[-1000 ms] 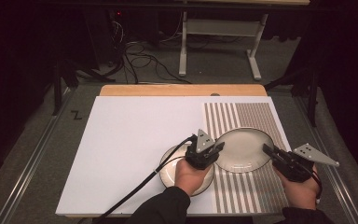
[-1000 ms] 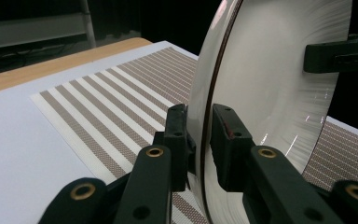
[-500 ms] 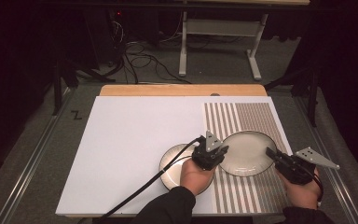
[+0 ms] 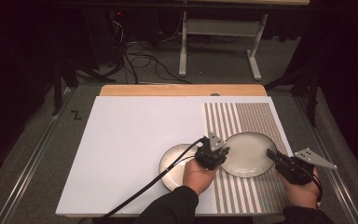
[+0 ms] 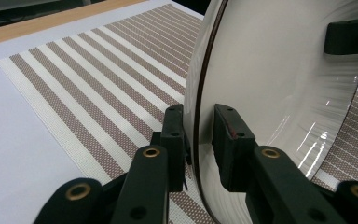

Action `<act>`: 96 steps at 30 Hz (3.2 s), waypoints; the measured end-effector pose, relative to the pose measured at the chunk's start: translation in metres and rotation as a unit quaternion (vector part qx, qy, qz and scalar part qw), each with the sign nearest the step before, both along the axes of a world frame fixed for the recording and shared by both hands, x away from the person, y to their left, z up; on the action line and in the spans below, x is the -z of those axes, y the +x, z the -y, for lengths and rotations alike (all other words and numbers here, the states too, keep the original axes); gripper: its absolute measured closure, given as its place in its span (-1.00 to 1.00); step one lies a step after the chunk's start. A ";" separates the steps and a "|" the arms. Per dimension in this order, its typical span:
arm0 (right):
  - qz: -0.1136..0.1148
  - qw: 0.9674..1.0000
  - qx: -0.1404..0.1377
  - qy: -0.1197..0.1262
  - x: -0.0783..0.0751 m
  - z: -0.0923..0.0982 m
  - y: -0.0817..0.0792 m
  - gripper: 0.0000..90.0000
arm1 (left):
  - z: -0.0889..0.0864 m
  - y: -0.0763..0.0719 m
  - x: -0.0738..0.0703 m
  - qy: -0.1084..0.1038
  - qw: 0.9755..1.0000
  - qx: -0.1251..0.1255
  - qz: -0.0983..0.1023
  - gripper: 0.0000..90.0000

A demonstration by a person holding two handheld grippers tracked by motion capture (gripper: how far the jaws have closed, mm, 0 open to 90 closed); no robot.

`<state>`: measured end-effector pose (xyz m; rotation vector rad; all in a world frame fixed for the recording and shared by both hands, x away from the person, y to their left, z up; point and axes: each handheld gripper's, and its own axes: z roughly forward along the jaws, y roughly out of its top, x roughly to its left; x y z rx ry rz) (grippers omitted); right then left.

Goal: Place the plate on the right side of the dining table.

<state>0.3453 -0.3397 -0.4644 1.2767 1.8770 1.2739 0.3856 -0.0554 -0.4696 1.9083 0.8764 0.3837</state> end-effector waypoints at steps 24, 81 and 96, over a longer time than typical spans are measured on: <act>-0.009 1.000 0.004 -0.011 0.004 0.002 0.007 0.88 | -0.004 0.008 -0.003 0.000 1.000 -0.025 -0.007 0.06; -0.008 0.999 0.026 -0.039 0.000 -0.010 0.009 0.85 | -0.261 -0.086 0.009 -0.036 0.989 -0.141 0.025 -0.97; -0.068 0.997 0.041 -0.006 0.018 0.004 0.035 0.77 | -0.259 -0.084 0.014 -0.025 0.989 -0.142 0.016 -0.96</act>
